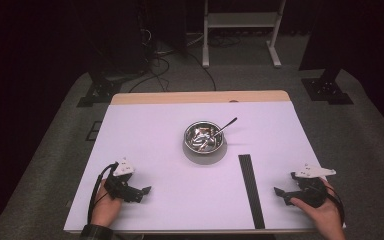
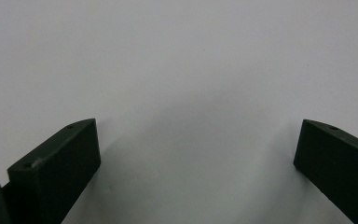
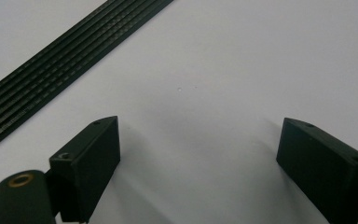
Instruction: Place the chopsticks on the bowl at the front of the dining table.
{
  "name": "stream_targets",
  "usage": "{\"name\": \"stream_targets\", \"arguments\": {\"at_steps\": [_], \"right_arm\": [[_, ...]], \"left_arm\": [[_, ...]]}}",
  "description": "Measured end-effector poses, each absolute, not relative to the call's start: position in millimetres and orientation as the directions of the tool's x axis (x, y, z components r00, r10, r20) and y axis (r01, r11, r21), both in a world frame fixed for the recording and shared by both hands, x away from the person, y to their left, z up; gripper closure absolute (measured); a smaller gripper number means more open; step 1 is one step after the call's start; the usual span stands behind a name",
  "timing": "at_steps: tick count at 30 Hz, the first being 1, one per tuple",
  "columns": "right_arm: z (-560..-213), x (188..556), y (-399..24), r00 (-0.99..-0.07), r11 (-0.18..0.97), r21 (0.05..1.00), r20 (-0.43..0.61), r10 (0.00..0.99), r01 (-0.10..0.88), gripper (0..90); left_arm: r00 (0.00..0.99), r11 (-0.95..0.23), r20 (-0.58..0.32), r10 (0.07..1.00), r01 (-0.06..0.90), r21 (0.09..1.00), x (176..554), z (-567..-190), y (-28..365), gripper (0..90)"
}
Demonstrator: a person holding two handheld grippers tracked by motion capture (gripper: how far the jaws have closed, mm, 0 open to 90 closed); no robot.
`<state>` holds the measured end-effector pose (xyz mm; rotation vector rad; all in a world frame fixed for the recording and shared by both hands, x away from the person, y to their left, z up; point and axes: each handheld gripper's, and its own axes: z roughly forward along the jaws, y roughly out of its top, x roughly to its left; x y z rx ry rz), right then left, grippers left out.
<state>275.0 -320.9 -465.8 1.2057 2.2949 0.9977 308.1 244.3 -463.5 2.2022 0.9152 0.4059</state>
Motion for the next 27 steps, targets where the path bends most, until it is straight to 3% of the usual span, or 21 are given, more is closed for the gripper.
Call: {"name": "stream_targets", "arguments": {"at_steps": [27], "right_arm": [[-463.2,278.2,-320.3,-0.559,0.35,0.741,0.041,0.828,0.573,12.7]], "left_arm": [[0.701,-0.501,0.017,0.713,0.492,0.712,308.0,-463.4,244.5,0.0]]}}
